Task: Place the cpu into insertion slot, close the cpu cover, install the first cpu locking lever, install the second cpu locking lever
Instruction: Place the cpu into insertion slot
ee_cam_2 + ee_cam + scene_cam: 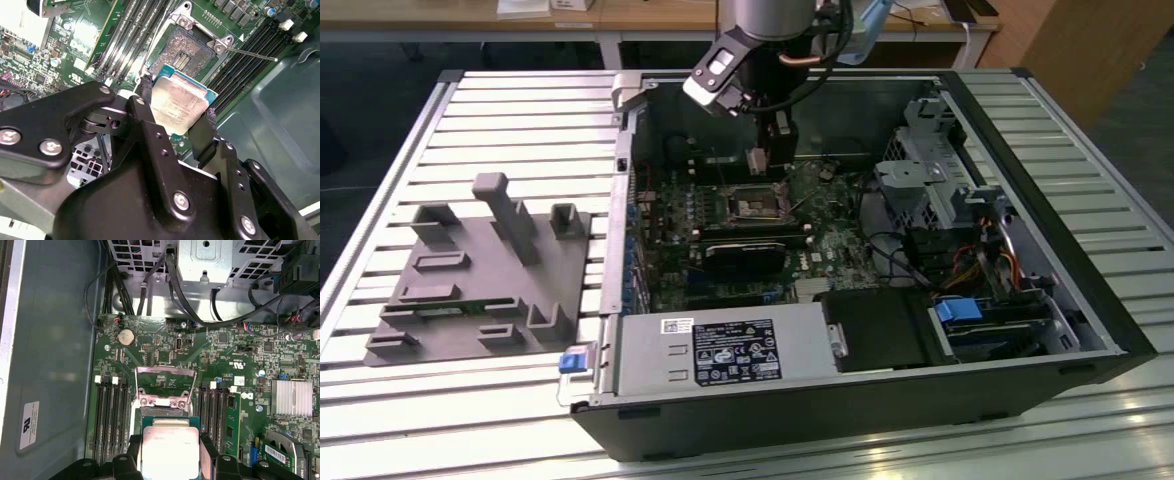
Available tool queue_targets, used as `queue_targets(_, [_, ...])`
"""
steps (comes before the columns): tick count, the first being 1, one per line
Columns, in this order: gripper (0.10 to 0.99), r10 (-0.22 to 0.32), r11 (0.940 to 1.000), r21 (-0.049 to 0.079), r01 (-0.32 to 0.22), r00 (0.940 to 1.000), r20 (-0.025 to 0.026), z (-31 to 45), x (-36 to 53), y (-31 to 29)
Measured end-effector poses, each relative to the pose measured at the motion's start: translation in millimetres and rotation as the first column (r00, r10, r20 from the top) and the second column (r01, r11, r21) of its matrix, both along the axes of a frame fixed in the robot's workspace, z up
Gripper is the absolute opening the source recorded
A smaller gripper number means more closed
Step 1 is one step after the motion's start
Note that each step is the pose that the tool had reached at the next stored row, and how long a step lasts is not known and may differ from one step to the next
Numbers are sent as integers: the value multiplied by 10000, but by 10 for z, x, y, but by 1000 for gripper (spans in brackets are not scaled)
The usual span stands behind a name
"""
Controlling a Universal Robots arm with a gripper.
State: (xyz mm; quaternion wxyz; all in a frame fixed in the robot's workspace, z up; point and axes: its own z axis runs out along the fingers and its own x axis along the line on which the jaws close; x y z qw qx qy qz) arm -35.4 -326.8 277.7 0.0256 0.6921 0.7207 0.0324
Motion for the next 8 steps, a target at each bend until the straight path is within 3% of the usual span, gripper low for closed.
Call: queue_targets(8, [541, -43, 10000, -7, 43, 10000, 1, -31, 0, 21])
